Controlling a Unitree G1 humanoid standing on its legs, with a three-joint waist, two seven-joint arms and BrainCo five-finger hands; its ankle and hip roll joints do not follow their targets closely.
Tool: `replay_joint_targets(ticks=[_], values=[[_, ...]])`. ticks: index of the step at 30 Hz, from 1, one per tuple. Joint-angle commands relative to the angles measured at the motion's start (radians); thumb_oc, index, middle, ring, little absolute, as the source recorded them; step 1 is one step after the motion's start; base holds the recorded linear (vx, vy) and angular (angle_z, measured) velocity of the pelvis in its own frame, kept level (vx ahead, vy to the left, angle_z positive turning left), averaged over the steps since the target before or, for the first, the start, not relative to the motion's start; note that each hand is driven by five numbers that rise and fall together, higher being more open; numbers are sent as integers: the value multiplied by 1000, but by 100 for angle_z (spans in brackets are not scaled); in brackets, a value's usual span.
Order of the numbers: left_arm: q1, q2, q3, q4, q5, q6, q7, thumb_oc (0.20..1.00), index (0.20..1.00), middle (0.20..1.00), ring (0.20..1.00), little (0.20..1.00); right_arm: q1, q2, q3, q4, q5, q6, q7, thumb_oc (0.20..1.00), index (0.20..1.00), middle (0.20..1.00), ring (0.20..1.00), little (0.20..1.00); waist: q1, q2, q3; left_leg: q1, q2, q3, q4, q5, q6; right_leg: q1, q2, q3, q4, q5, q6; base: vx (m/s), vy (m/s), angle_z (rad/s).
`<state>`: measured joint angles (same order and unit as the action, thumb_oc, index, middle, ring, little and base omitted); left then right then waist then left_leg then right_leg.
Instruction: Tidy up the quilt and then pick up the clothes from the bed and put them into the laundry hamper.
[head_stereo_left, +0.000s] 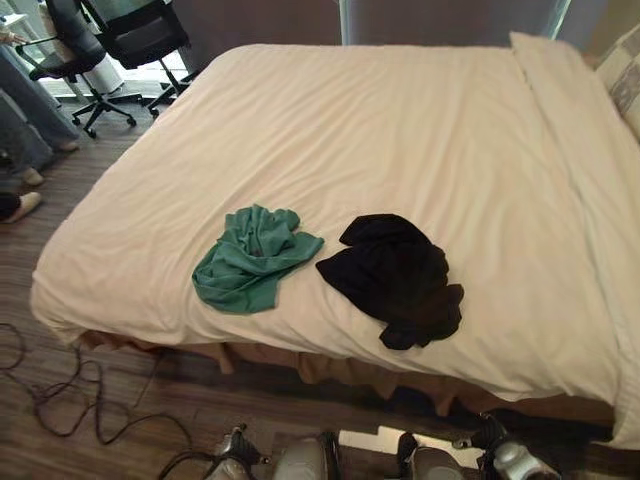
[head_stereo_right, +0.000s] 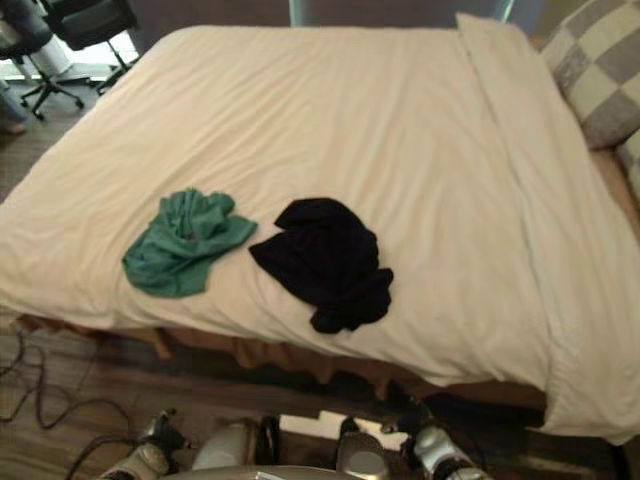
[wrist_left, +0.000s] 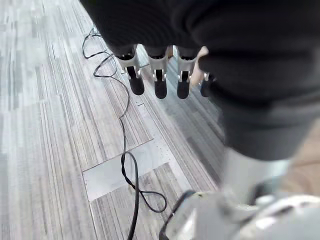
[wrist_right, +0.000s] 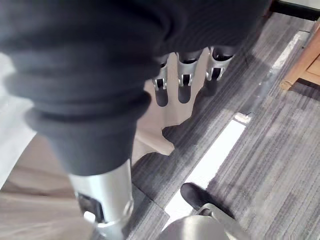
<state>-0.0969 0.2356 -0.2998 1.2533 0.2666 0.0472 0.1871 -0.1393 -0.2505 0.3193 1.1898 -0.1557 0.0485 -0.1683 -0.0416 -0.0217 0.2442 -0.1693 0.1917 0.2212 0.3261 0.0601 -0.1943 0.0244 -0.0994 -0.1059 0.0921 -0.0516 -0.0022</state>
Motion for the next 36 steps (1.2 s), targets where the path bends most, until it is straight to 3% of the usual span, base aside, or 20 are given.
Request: replay_joint_targets(ticks=[1, 3, 6, 7, 9, 11, 13, 14, 15, 16, 18, 21, 26, 27, 30, 33, 36], values=[[-49, -10, -28, -52, -16, -42, 7, 1000, 1000, 1000, 1000, 1000, 22, -5, 18, -36, -27, 4, -1, 1000, 1000, 1000, 1000, 1000, -26, -6, -25, 82, 85, 15, -217, -17, 33, 44, -99, 7, -106, -83, 149, 188, 538, -17], [-53, -22, -52, -44, 1, -44, 6, 1000, 1000, 1000, 1000, 1000, 27, -10, 11, -37, -27, 2, -1, 1000, 1000, 1000, 1000, 1000, -32, 11, -45, 122, 131, -41, -339, 27, 9, 46, -134, 22, -125, -75, 179, 166, 550, -26], [-69, -39, -112, -40, 47, -44, -8, 1000, 1000, 1000, 1000, 1000, 48, -5, -10, -31, -22, -1, 7, 1000, 1000, 1000, 1000, 1000, -51, 22, -75, 134, 124, -115, -337, -4, -7, 64, -183, 25, -118, -54, 220, 162, 482, -27], [-69, -40, -112, -40, 47, -44, -9, 1000, 1000, 1000, 1000, 1000, 49, -5, -10, -32, -22, -1, 8, 1000, 1000, 1000, 1000, 1000, -52, 22, -76, 132, 123, -117, -334, -6, -6, 64, -185, 23, -117, -55, 221, 139, 488, -5], [-100, -31, -147, -74, 59, -46, -26, 1000, 1000, 1000, 1000, 1000, 50, 30, -32, -53, 16, -2, 4, 1000, 1000, 1000, 1000, 1000, -72, -13, -55, 146, 74, -84, -312, -68, 28, -15, -224, 73, -22, 23, 239, 36, 479, 2], [-104, -14, -156, -96, 57, -46, -36, 1000, 1000, 1000, 1000, 1000, 32, 60, -18, -61, 28, 0, 3, 1000, 1000, 1000, 1000, 1000, -57, -20, -41, 160, 60, -29, -300, -86, 53, -81, -234, 37, 33, 69, 220, -41, 343, -44], [-100, -4, -154, -109, 47, -44, -35, 1000, 1000, 1000, 1000, 1000, 28, 77, 17, -85, 19, -12, 6, 1000, 1000, 1000, 1000, 1000, -54, -15, -38, 200, 44, 20, -332, -86, 70, -108, -193, -31, 77, 37, 198, 16, 346, -68], [-100, -3, -154, -109, 47, -44, -35, 1000, 1000, 1000, 1000, 1000, 28, 77, 17, -85, 19, -12, 6, 1000, 1000, 1000, 1000, 1000, -54, -15, -40, 197, 44, 20, -333, -84, 70, -110, -193, -31, 76, 39, 198, 53, 321, -70], [-97, 3, -158, -108, 51, -40, -37, 1000, 1000, 1000, 1000, 1000, 28, 78, 49, -104, -1, -19, 13, 1000, 1000, 1000, 1000, 1000, -62, -17, -35, 216, 20, 21, -363, -76, 84, -132, -100, 7, 105, 3, 193, 54, 257, -42], [-101, 9, -160, -102, 64, -38, -38, 1000, 1000, 1000, 1000, 1000, 31, 74, 55, -106, -3, -20, 12, 1000, 1000, 1000, 1000, 1000, -63, -21, -33, 222, 5, 16, -370, -76, 89, -122, -69, 22, 95, -15, 193, 66, 297, -24], [-101, 14, -155, -95, 69, -35, -35, 1000, 1000, 1000, 1000, 1000, 33, 73, 52, -102, 1, -19, 11, 1000, 1000, 1000, 1000, 1000, -63, -24, -37, 221, -6, 13, -374, -76, 93, -111, -55, 30, 76, -19, 188, 26, 85, 4], [-88, 45, -80, -35, 47, -18, -12, 1000, 1000, 1000, 1000, 1000, 44, 55, -6, -36, 34, -4, -1, 1000, 1000, 1000, 1000, 1000, -57, -39, -51, 213, -35, 5, -369, -82, 99, -65, -66, 50, -16, -10, 183, 31, 10, 38], [-13, 89, 63, 42, -26, -3, 26, 1000, 1000, 1000, 1000, 1000, 86, 7, -122, 70, 76, 12, -33, 1000, 1000, 1000, 1000, 1000, -46, -40, -74, 243, -35, 24, -388, -80, 91, -18, -91, 43, -87, 21, 196, 69, -35, 2], [28, 133, 155, 89, -76, 6, 44, 1000, 1000, 1000, 1000, 1000, 122, -23, -198, 117, 109, 22, -37, 1000, 1000, 1000, 1000, 1000, -46, -39, -86, 252, -33, 25, -401, -75, 84, 1, -100, 34, -108, 26, 203, 56, -37, 0], [49, 177, 212, 99, -96, 5, 55, 1000, 1000, 1000, 1000, 1000, 149, -59, -248, 131, 131, 22, -43, 1000, 1000, 1000, 1000, 1000, -49, -38, -94, 258, -32, 25, -408, -72, 78, 19, -107, 22, -126, 32, 208, 54, -38, -1], [97, 331, 269, 22, -30, -11, 76, 1000, 1000, 1000, 1000, 1000, 237, -171, -357, 8, 149, -9, -64, 1000, 1000, 1000, 1000, 1000, -58, -32, -93, 261, -27, 27, -413, -63, 66, 26, -115, 11, -130, 37, 219, 13, -22, 0], [154, 427, 363, -193, -38, -48, 136, 1000, 1000, 1000, 1000, 1000, 347, -264, -423, -249, 58, -30, -99, 1000, 1000, 1000, 1000, 1000, -64, -24, -90, 269, -23, 24, -413, -64, 61, 37, -118, -2, -123, 29, 227, 0, 0, 0]])
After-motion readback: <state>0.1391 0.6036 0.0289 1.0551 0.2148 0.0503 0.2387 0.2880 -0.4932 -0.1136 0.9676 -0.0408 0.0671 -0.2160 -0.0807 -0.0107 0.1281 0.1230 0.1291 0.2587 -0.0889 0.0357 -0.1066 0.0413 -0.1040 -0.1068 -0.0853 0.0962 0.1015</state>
